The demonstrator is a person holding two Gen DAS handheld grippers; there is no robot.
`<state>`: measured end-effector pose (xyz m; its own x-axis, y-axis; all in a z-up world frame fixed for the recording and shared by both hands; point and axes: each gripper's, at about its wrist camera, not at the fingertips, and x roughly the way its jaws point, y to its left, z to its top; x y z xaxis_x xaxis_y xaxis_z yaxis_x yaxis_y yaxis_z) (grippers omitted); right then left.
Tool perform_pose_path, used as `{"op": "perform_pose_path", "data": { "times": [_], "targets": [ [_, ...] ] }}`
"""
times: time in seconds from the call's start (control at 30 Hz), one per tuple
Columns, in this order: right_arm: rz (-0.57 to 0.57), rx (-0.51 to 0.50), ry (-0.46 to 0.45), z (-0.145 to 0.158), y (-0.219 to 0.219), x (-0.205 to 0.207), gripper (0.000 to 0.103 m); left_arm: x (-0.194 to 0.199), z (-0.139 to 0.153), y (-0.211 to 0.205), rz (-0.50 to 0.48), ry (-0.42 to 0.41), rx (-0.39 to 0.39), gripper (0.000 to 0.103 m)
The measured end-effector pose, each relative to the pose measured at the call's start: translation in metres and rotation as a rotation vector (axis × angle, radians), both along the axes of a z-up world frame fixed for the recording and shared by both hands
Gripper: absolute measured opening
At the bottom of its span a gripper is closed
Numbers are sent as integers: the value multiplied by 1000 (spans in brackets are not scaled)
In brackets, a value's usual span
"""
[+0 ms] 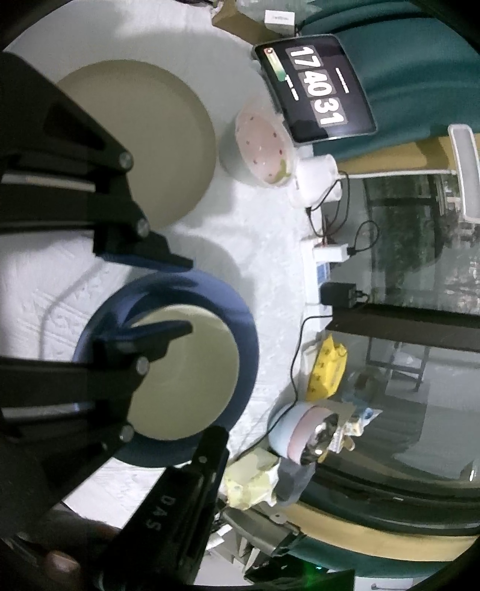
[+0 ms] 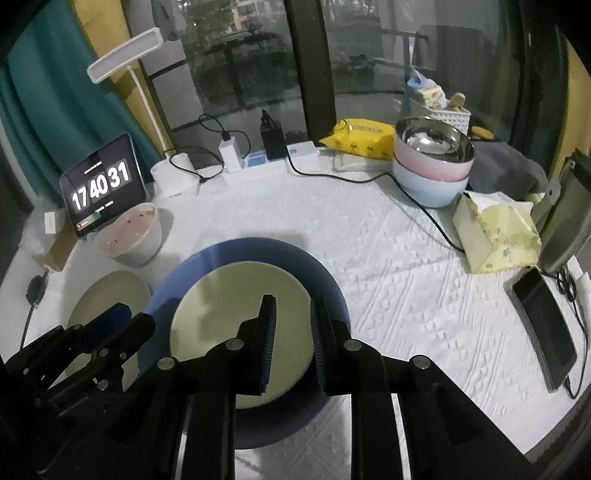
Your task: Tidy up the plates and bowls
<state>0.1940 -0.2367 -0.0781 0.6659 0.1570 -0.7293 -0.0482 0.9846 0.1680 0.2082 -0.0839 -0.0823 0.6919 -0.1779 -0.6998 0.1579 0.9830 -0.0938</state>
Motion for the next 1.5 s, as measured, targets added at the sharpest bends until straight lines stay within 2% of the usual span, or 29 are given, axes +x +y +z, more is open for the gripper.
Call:
{"op": "perform_pose_path", "data": {
  "times": [0.47,1.17,1.5],
  "targets": [
    [50,-12,-12,13,31,10,20,4,12,36,51,-33,-20,29],
    [135,-44,2,16,90,35,20,19,11,94,132,-42,-45,30],
    [169,-55,8,15,119,48,20,28,6,125,172,-35,-53,35]
  ]
}}
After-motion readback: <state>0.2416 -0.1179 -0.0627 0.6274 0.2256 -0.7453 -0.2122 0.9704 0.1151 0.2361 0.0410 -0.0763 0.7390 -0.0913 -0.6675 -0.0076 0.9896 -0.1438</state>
